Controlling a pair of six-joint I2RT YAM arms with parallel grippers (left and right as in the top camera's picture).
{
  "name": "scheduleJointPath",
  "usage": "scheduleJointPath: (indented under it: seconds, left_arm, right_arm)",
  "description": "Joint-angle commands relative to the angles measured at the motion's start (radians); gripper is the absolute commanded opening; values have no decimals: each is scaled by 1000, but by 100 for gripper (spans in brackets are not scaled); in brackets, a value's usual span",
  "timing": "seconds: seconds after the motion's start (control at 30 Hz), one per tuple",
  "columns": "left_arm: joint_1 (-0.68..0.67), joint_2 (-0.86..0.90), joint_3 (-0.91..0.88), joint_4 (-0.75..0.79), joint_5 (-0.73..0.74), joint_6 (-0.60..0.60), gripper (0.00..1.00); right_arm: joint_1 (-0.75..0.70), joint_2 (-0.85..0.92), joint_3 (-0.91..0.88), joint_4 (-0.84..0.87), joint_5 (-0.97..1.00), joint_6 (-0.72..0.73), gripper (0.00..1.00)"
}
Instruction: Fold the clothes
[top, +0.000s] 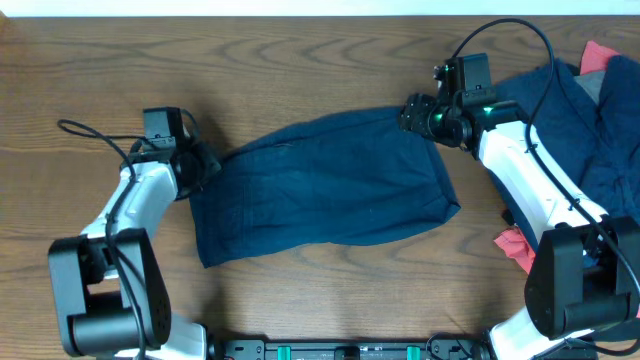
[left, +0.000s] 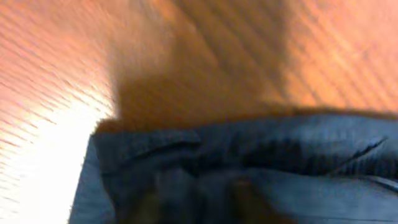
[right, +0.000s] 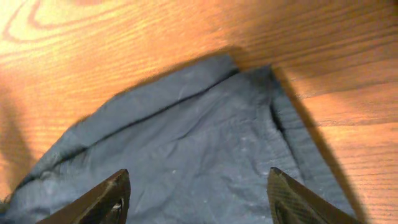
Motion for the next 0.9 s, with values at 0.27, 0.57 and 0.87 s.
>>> scheduleJointPath:
  seconds: [0.27, 0.57, 0.87]
  left_arm:
    - [-1, -151, 22, -169, 56, 6, 6]
    - [-1, -213, 22, -351, 56, 6, 6]
    - [-1, -213, 22, -437, 56, 6, 6]
  right_arm:
    - [-3, 190, 21, 146, -29, 59, 68]
    - [8, 270, 21, 289, -47, 61, 70]
    - [14, 270, 22, 355, -99, 97, 67]
